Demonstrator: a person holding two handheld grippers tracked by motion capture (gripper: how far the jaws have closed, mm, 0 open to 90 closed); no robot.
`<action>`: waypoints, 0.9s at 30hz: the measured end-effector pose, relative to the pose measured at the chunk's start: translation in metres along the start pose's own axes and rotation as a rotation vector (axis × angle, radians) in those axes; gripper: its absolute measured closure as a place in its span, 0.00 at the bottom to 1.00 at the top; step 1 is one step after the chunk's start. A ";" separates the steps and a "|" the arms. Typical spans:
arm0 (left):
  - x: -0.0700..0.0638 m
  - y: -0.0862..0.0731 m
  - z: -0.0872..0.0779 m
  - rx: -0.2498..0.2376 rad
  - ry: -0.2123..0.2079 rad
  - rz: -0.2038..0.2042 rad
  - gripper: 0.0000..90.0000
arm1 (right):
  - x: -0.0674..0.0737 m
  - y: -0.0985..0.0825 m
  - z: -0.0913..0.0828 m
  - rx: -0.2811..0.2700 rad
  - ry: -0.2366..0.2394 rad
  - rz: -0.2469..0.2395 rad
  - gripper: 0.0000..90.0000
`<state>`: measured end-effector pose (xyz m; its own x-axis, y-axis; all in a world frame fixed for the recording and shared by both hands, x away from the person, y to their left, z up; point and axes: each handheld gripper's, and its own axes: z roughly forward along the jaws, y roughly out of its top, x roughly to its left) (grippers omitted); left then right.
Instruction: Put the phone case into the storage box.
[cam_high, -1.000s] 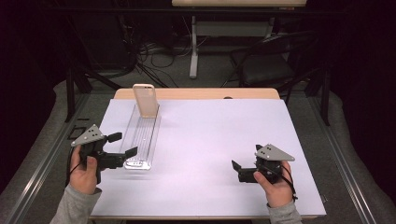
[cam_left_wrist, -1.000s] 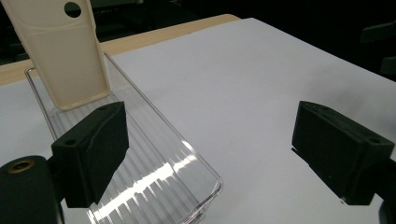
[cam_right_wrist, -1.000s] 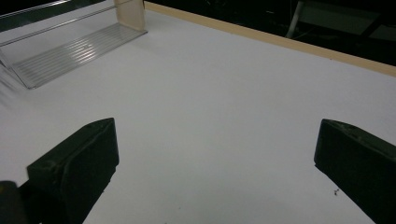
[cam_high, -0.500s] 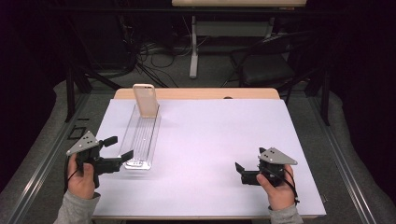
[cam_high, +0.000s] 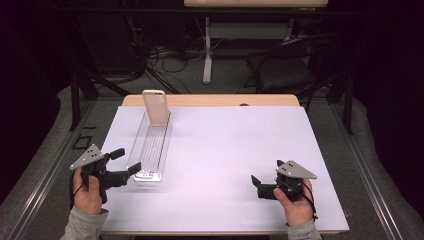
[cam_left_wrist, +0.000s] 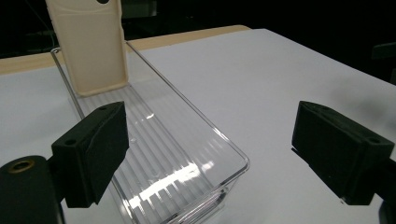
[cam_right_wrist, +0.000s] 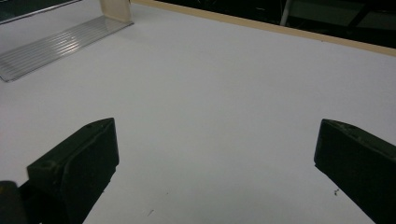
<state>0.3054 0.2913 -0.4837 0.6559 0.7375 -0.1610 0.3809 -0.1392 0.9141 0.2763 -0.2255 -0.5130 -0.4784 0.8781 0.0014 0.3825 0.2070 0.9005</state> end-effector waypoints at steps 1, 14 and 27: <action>0.000 -0.001 0.000 0.002 0.004 0.000 0.13 | 0.000 -0.001 0.000 0.004 -0.001 0.008 0.00; 0.006 -0.008 0.005 0.017 0.017 0.004 0.13 | 0.000 -0.007 0.005 0.023 0.002 0.014 0.00; 0.010 -0.010 0.003 0.007 0.042 0.001 0.13 | -0.004 -0.012 0.008 0.033 -0.005 0.027 0.00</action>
<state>0.3108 0.2982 -0.4953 0.6288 0.7642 -0.1439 0.3844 -0.1447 0.9117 0.2804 -0.2279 -0.5275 -0.4639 0.8856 0.0228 0.4211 0.1977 0.8852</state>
